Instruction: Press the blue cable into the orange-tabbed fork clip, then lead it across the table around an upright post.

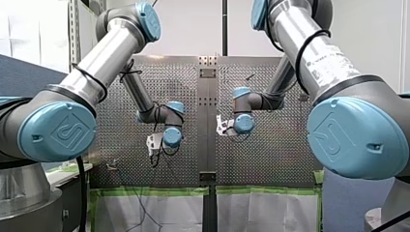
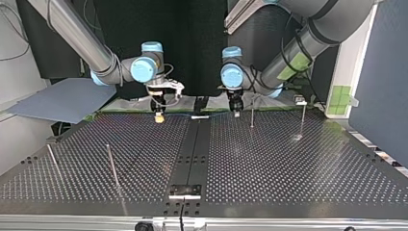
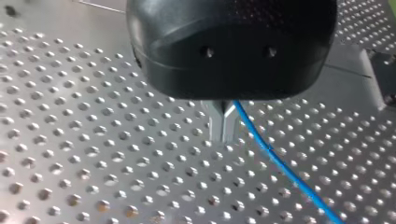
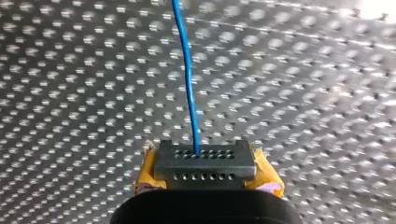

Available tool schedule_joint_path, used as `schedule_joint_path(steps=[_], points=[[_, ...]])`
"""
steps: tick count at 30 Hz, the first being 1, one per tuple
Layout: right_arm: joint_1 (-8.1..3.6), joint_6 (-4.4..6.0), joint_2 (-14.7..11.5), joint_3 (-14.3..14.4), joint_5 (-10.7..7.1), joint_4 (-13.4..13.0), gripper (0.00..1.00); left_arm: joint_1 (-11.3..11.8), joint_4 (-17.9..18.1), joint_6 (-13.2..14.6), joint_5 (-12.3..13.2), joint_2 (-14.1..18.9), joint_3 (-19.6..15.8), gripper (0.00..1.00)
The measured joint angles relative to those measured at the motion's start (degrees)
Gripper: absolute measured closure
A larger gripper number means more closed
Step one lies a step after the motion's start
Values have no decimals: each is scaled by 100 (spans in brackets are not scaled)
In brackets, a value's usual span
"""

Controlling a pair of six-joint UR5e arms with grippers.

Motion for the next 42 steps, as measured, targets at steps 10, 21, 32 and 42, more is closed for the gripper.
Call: schedule_joint_path(steps=[10, 21, 32, 42], points=[[26, 51, -519, -12, -5, 166, 100, -73, -458, 65, -107, 538, 0, 100], [85, 34, -1122, -103, -17, 196, 100, -175, -664, 126, -222, 1176, -1, 100], [118, 10, -1319, -381, -22, 470, 100, -179, -759, 114, -247, 1715, 100, 100], [127, -53, -1335, -647, 9, 709, 100, -255, -1276, 124, -288, 2287, 643, 100]])
